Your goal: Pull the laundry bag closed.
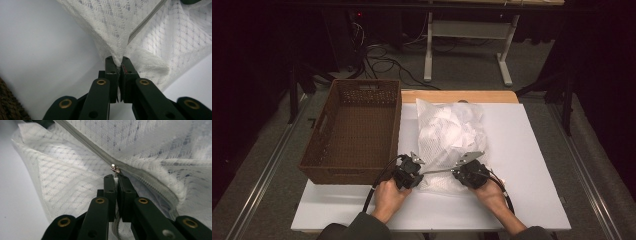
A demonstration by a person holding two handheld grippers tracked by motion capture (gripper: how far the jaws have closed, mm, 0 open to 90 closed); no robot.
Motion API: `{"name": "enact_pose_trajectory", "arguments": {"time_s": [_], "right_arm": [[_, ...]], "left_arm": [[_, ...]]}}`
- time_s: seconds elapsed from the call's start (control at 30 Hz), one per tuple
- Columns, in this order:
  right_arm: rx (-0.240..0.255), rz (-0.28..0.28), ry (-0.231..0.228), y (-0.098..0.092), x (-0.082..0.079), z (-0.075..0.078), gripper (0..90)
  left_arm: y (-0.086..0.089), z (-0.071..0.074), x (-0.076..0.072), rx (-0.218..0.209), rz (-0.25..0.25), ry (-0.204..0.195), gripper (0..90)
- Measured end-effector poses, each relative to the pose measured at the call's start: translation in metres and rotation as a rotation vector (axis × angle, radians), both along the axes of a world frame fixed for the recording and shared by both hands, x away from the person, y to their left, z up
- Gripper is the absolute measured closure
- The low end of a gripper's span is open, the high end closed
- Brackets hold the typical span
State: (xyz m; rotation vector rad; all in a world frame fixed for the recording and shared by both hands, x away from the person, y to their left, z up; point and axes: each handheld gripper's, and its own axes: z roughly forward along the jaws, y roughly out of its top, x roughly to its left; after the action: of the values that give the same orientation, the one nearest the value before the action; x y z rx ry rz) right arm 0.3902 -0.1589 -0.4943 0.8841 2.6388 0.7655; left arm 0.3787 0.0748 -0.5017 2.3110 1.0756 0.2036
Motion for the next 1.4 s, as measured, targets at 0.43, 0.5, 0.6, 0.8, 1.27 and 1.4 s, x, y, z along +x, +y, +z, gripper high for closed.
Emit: {"name": "enact_pose_trajectory", "arguments": {"time_s": [0.43,0.5,0.6,0.8,1.27,1.4], "right_arm": [[0.034,-0.028,0.011,-0.011,-0.003,0.005,87.2],[0.038,-0.036,0.016,-0.013,-0.002,0.006,87.2],[0.048,-0.046,0.030,-0.015,-0.002,0.007,87.2],[0.051,-0.039,0.036,-0.016,-0.001,0.007,87.2],[0.052,-0.047,0.046,-0.022,0.000,0.010,87.2],[0.049,-0.044,0.046,-0.023,-0.001,0.012,87.2]], "left_arm": [[0.000,0.000,0.000,-0.008,0.007,0.001,86.1],[0.000,0.000,0.000,-0.004,0.004,-0.001,86.1],[0.000,0.000,-0.001,-0.003,0.002,-0.003,86.1],[0.001,-0.001,0.001,-0.016,0.006,0.004,85.9],[0.001,-0.001,0.000,-0.014,0.001,-0.002,85.9],[0.001,-0.001,0.000,-0.019,0.005,-0.002,85.9]]}}
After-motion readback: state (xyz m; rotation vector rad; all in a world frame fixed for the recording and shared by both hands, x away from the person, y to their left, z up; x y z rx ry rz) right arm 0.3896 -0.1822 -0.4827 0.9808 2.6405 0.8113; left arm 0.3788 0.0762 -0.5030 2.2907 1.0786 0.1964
